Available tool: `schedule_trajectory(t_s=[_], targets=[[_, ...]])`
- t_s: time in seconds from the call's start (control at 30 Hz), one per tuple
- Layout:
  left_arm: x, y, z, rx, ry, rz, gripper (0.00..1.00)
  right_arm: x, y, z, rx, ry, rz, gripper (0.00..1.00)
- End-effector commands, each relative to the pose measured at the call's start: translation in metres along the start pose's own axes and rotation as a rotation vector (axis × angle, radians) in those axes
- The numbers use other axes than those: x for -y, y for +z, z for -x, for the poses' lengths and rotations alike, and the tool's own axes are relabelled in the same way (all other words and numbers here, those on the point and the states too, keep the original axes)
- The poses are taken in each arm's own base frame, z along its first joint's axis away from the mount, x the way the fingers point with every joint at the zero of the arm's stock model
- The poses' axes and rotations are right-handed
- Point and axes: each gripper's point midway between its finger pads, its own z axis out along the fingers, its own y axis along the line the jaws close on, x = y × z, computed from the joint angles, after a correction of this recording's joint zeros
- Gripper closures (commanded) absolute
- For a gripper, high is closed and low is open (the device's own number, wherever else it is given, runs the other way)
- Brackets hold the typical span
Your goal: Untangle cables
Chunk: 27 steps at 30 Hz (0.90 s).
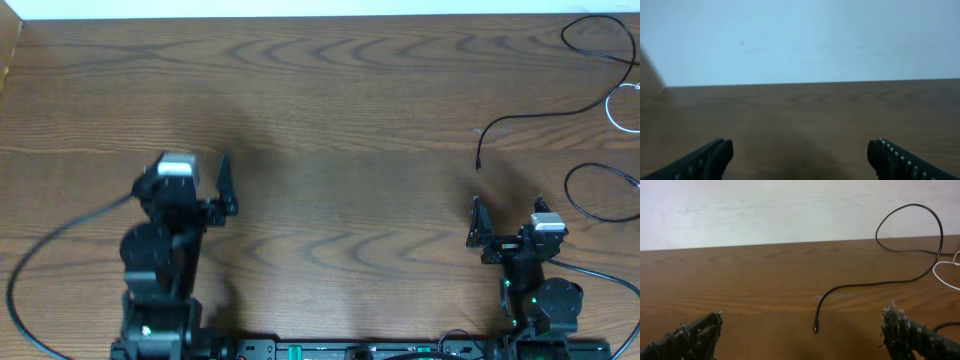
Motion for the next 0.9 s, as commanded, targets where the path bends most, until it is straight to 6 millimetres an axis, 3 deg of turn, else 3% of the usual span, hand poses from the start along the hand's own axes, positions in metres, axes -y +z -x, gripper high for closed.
schedule_trajectory(t_s=[0.0, 0.33, 0.6, 0.87], targets=[[-0.018, -0.012, -0.030, 0.022, 0.026, 0.086, 0.09, -0.003, 0.000, -0.002, -0.006, 0.000, 0.010, 0.01], [-0.031, -0.023, -0.091, 0.062, -0.051, 0.163, 0.09, -0.003, 0.000, -0.002, -0.006, 0.000, 0.010, 0.01], [-0.030, -0.023, -0.126, 0.006, -0.058, 0.162, 0.09, -0.003, 0.000, -0.002, -0.006, 0.000, 0.010, 0.01], [-0.029, -0.023, -0.128, -0.003, -0.058, 0.154, 0.09, -0.003, 0.000, -0.002, -0.006, 0.000, 0.010, 0.01]])
